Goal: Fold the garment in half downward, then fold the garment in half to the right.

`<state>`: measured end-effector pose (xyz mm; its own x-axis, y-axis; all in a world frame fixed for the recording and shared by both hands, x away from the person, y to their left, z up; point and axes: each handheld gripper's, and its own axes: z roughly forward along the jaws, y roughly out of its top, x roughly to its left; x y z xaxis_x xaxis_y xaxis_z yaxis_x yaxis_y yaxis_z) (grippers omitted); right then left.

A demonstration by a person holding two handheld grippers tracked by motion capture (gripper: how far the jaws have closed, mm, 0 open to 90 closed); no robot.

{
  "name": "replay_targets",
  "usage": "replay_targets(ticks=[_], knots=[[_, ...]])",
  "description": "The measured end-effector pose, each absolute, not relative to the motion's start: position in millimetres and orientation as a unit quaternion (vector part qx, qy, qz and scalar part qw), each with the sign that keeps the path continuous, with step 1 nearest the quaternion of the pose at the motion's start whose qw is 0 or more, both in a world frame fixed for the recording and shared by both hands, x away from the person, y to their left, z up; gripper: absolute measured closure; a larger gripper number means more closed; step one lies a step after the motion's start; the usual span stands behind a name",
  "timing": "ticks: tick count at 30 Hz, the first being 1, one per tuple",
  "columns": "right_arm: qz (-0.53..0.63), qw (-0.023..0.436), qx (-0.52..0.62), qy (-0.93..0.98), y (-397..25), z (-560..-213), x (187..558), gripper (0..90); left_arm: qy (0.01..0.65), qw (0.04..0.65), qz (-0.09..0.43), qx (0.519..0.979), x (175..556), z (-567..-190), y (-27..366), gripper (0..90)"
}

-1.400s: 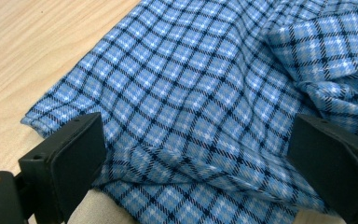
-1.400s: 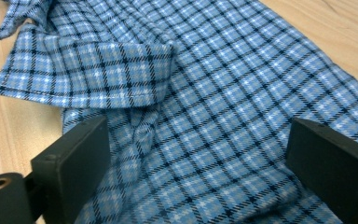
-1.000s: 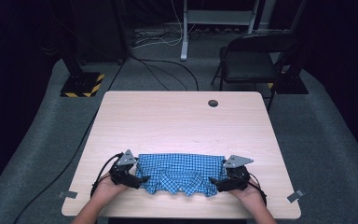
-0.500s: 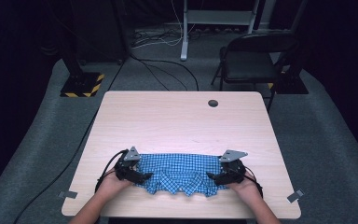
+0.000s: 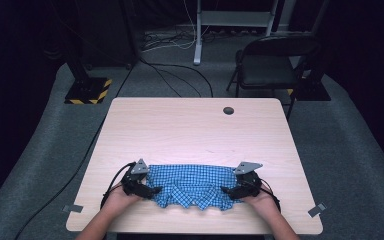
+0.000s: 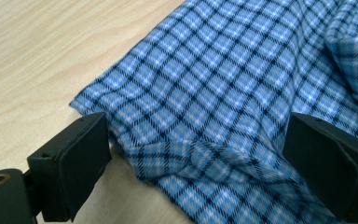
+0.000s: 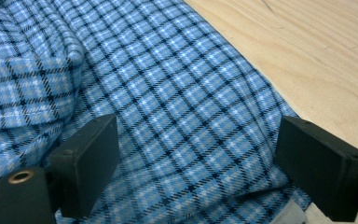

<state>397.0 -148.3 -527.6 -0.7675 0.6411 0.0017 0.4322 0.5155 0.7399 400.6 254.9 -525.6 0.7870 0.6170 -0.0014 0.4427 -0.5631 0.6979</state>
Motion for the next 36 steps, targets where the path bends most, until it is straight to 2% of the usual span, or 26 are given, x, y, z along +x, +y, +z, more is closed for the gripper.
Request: replay_targets(ticks=[11, 15, 17, 20, 25, 31, 36], knots=[[0.389, 0.140, 0.325, 0.850, -149.4, -519.4, 395.0, 12.1, 0.314, 0.375, 0.118, 0.864, 398.0, -513.0, 259.3, 8.3], [0.396, 0.152, 0.327, 0.844, -152.0, -510.9, 390.5, 10.9, 0.314, 0.375, 0.121, 0.864, 395.1, -508.7, 261.0, 9.7], [0.393, 0.174, 0.336, 0.838, -153.0, -506.2, 387.6, 8.5, 0.316, 0.376, 0.117, 0.863, 394.8, -507.8, 262.0, 10.3], [0.409, 0.167, 0.345, 0.828, -153.9, -501.4, 385.9, 7.8, 0.318, 0.376, 0.117, 0.863, 394.5, -506.4, 262.9, 10.6], [0.420, 0.156, 0.343, 0.826, -150.3, -497.8, 382.2, 14.7, 0.323, 0.385, 0.111, 0.857, 394.7, -504.7, 265.3, 8.4], [0.414, 0.161, 0.333, 0.832, -144.0, -497.4, 377.7, 18.2, 0.321, 0.390, 0.111, 0.856, 394.1, -502.8, 265.7, 8.7], [0.430, 0.165, 0.337, 0.821, -146.6, -494.8, 375.4, 15.5, 0.319, 0.391, 0.109, 0.857, 394.6, -503.0, 264.2, 9.0]])
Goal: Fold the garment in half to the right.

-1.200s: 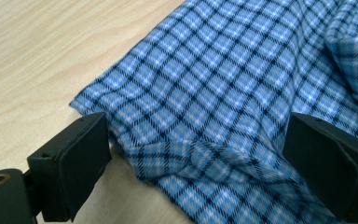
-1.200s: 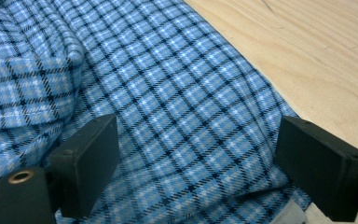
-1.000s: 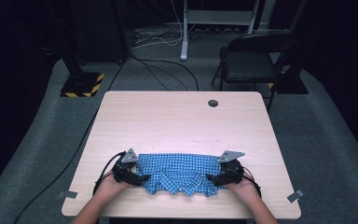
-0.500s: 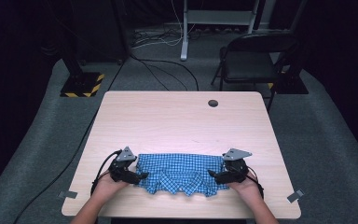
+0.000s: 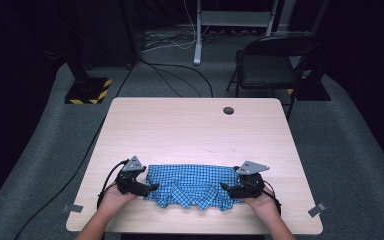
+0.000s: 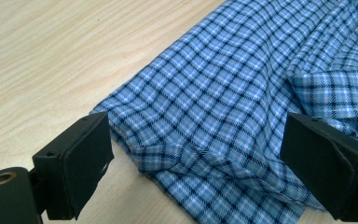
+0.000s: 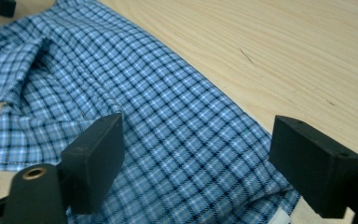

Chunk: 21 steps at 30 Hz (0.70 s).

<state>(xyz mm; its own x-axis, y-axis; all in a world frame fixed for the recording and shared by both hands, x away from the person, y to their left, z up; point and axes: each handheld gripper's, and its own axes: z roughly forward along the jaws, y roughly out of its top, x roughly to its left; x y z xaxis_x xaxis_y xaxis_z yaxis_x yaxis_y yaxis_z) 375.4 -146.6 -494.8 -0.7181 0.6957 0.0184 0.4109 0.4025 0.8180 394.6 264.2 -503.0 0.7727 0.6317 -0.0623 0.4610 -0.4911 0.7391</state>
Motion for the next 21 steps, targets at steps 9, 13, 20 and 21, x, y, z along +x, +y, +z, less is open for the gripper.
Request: replay_targets(ticks=[9, 13, 20, 21], knots=[[0.429, 0.153, 0.365, 0.812, -151.2, -498.3, 374.6, 12.7, 0.318, 0.389, 0.106, 0.858, 397.2, -501.7, 263.5, 9.5], [0.426, 0.154, 0.367, 0.813, -152.1, -499.3, 373.7, 13.5, 0.318, 0.387, 0.102, 0.859, 400.0, -502.4, 261.6, 9.5], [0.414, 0.152, 0.361, 0.822, -148.1, -501.1, 372.1, 14.7, 0.323, 0.390, 0.101, 0.856, 409.0, -501.1, 263.0, 9.5], [0.413, 0.153, 0.361, 0.822, -147.5, -501.3, 371.7, 14.6, 0.326, 0.388, 0.107, 0.855, 410.5, -500.9, 263.6, 9.9]])
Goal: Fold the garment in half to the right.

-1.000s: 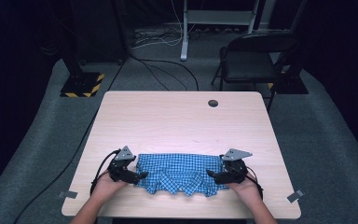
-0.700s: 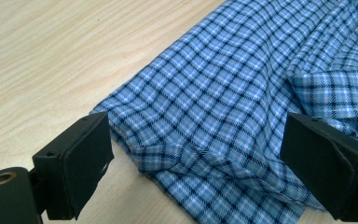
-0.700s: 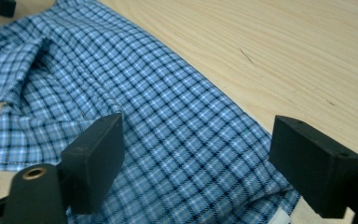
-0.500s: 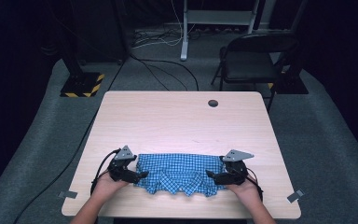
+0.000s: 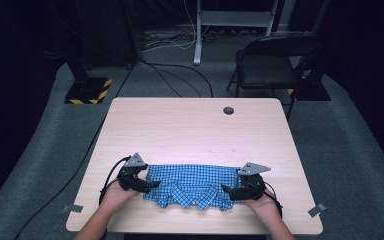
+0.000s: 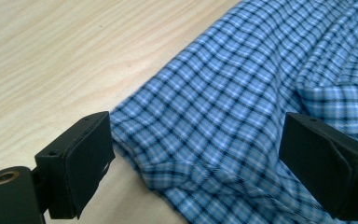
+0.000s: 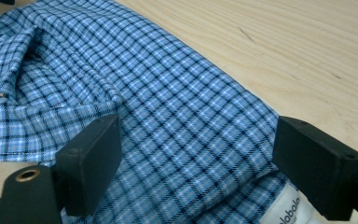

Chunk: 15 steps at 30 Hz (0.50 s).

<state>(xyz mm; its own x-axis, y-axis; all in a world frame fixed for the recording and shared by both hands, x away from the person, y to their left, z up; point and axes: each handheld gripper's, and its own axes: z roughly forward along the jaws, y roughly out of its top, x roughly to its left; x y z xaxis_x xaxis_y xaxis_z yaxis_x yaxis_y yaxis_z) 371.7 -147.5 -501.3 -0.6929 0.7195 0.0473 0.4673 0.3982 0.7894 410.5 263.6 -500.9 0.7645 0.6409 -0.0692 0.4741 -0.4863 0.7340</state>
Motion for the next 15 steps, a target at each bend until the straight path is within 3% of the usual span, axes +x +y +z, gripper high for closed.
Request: replay_targets(ticks=[15], knots=[[0.405, 0.158, 0.349, 0.830, -142.9, -501.6, 356.3, 14.6, 0.358, 0.368, 0.135, 0.848, 434.5, -503.6, 271.0, 24.1]])
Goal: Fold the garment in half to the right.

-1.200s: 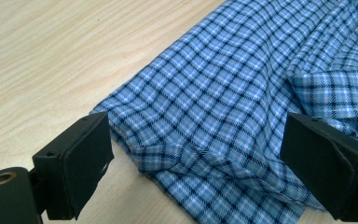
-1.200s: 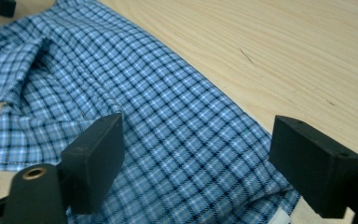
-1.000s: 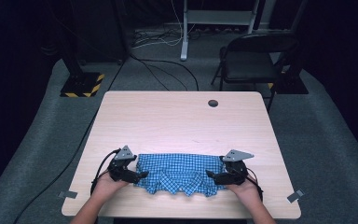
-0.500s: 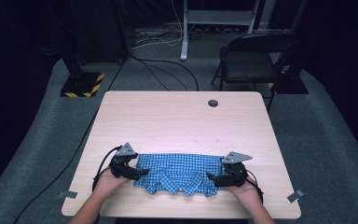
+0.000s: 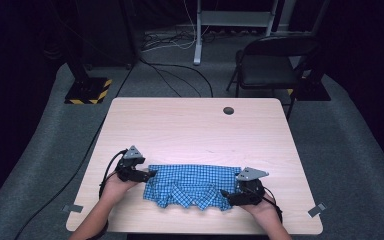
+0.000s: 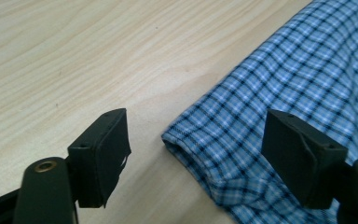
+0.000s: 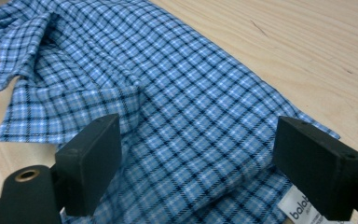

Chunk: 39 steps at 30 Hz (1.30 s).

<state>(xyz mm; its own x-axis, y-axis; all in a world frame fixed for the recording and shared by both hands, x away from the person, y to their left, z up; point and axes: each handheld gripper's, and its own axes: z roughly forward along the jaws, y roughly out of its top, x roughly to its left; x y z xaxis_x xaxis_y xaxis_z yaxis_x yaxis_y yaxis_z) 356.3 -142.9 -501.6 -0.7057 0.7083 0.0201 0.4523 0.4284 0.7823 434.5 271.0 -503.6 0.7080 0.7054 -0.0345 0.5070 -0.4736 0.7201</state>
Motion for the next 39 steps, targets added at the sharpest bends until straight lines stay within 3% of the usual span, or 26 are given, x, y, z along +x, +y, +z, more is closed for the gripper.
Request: replay_targets(ticks=[7, 32, 39], knots=[[0.406, 0.162, 0.350, 0.829, -143.4, -502.7, 350.4, 14.5, 0.360, 0.358, 0.135, 0.851, 444.1, -508.5, 267.6, 29.5], [0.403, 0.162, 0.349, 0.830, -141.3, -507.2, 345.3, 14.0, 0.330, 0.359, 0.121, 0.865, 443.1, -516.7, 264.6, 62.0], [0.406, 0.157, 0.336, 0.836, -132.5, -500.3, 342.0, 14.1, 0.326, 0.346, 0.129, 0.870, 441.8, -514.4, 260.5, 63.7]])
